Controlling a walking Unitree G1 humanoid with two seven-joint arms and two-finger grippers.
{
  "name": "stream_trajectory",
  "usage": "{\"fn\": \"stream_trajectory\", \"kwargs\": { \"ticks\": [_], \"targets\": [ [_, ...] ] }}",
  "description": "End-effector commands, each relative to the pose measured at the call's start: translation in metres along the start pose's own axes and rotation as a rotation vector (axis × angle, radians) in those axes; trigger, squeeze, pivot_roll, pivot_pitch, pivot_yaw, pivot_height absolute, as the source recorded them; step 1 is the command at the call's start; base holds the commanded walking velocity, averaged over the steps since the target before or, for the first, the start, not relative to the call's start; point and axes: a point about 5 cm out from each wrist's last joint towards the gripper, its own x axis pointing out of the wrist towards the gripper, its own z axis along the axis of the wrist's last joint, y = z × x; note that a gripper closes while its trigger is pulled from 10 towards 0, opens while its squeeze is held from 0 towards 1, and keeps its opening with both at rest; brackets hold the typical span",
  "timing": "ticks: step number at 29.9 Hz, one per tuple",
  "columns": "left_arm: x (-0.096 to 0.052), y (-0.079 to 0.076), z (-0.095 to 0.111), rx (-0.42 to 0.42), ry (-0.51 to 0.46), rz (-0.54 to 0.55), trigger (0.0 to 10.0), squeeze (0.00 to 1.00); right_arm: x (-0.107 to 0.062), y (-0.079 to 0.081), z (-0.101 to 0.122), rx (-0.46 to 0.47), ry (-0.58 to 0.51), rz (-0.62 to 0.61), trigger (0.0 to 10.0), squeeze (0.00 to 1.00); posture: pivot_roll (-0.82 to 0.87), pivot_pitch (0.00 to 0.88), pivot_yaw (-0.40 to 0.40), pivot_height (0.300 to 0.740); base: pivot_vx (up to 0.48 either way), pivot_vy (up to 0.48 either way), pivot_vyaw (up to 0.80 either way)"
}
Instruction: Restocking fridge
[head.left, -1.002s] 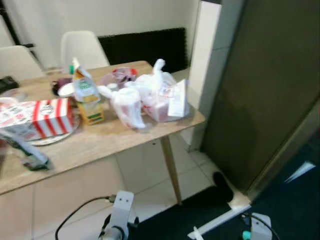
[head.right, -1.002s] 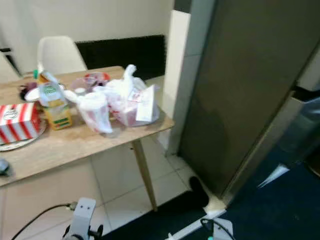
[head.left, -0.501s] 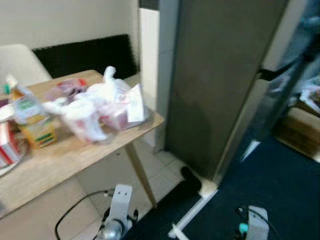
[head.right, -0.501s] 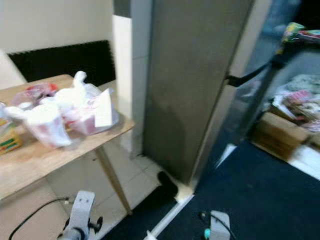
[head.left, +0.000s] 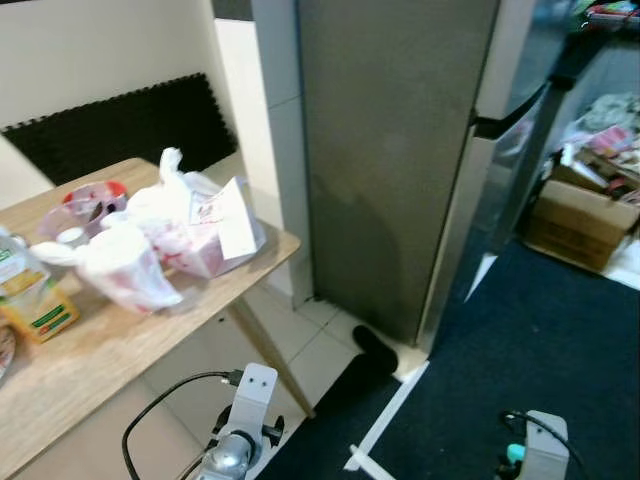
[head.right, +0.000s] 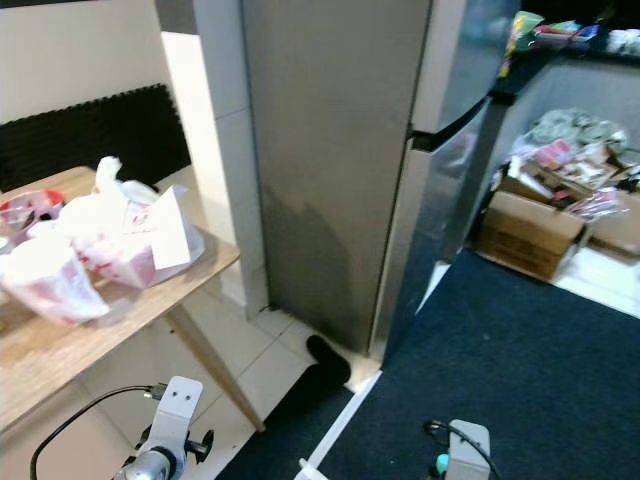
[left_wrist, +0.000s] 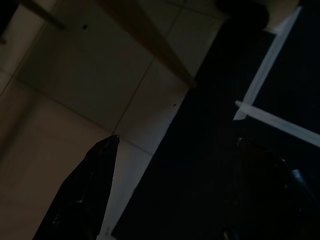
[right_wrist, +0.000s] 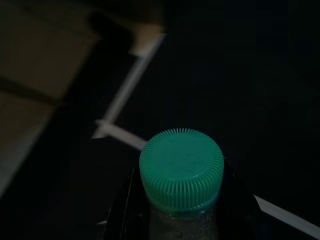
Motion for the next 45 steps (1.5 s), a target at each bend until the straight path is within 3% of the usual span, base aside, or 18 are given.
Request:
{"fn": "stream_trajectory", "kwargs": {
  "ticks": [1,8,19,30,45],
  "targets": [
    [-0.002,0.004,-0.003,-0.033,-0.005,0.010,10.0,0.00,0.000,0.002,-0.001,-0.015,-0.010,0.010,10.0,0.00,-0.07,0.000,0.038,0.740,0.000,0.000,0.00],
    [-0.002,0.003,-0.004,-0.081,-0.002,0.028,10.0,0.00,0.000,0.009,-0.003,-0.044,0.003,0.030,10.0,0.00,-0.06,0.000,0.017,0.740,0.000,-0.035,0.00],
    [0.001,-0.008,0.003,-0.070,-0.012,-0.019,10.0,0.00,0.002,0.008,0.008,-0.044,-0.026,0.023,10.0,0.00,-0.10,0.000,0.049,0.740,0.000,-0.314,0.00],
    [0.003,-0.011,0.009,-0.061,-0.017,-0.029,10.0,0.00,0.000,0.000,0.002,-0.044,-0.014,0.003,10.0,0.00,-0.11,0.003,0.053,0.740,0.000,-0.453,0.00],
    [0.002,-0.008,0.006,-0.070,-0.010,-0.016,10.0,0.00,0.001,0.004,0.005,-0.060,-0.016,0.017,10.0,0.00,-0.10,0.004,0.044,0.740,0.000,-0.480,0.00]
  ]
}}
